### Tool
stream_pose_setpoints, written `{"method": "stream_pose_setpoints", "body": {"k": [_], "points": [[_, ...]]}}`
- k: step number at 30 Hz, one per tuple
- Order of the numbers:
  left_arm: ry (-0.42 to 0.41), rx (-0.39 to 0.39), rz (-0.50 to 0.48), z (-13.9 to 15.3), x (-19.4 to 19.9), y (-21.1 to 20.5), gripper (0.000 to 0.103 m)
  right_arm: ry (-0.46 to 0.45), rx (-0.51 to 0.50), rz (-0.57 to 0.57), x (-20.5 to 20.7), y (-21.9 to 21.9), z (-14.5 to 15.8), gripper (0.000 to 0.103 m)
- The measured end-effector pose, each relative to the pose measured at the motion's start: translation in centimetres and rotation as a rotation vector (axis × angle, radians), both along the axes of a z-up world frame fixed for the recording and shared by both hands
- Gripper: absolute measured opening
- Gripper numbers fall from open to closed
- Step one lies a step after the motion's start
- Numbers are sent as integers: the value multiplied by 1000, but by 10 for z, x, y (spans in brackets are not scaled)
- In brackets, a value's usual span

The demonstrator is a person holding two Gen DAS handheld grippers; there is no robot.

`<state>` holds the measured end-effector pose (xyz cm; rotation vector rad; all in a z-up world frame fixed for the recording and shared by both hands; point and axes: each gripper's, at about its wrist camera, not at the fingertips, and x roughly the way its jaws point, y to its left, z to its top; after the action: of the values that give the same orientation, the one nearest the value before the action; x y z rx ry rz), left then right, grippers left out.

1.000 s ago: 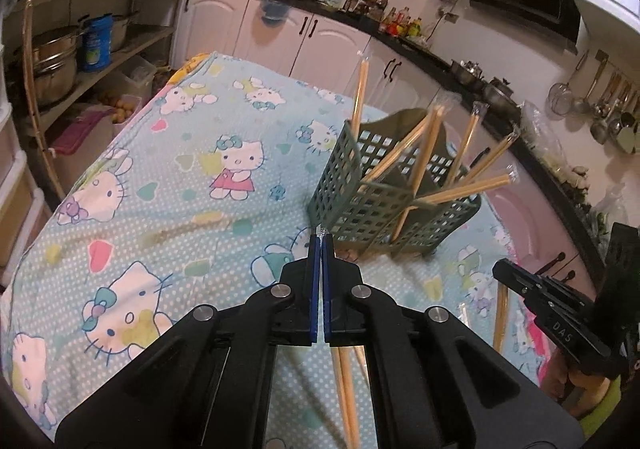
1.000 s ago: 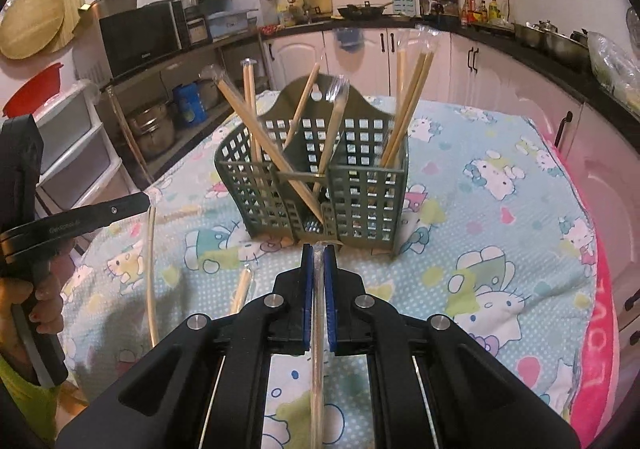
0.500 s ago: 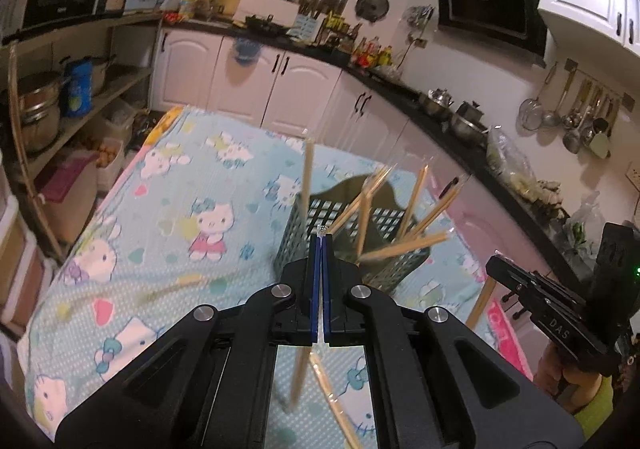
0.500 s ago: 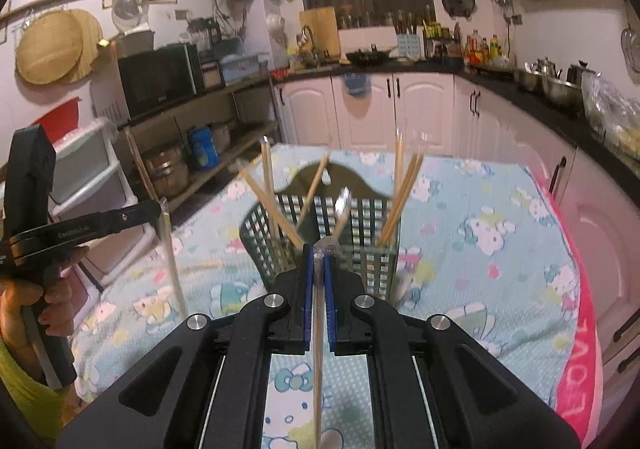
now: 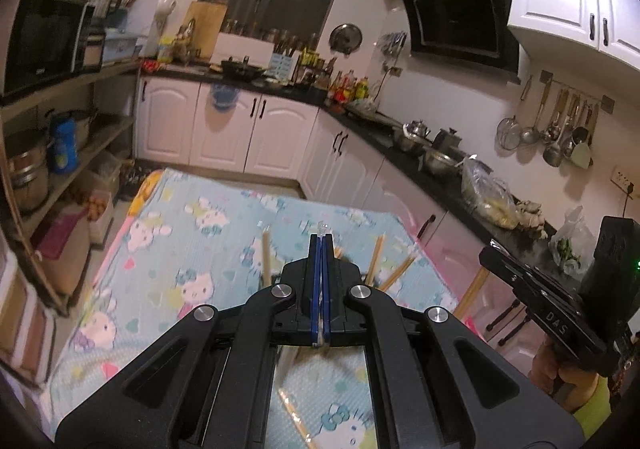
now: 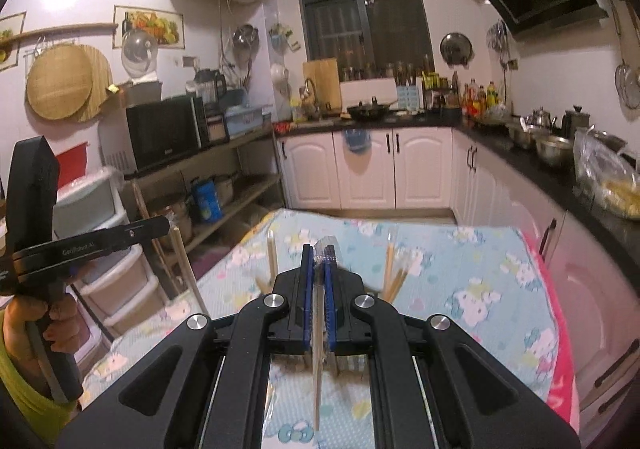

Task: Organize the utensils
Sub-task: 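Lift both held chopsticks and carry them toward the green caddy, then lower the left gripper's chopstick into the caddy while the right gripper lowers its own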

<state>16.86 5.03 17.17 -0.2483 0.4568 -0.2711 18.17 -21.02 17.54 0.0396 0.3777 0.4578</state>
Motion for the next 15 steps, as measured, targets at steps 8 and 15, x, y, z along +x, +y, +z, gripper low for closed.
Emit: {"method": "stream_pose_setpoints", "body": {"k": [8, 15], "points": [[-55, 22, 17, 26, 23, -10, 0, -78, 20, -27, 22, -4, 38, 5], [-102, 38, 55, 40, 46, -11, 0, -149, 26, -62, 44, -6, 64, 6]]}}
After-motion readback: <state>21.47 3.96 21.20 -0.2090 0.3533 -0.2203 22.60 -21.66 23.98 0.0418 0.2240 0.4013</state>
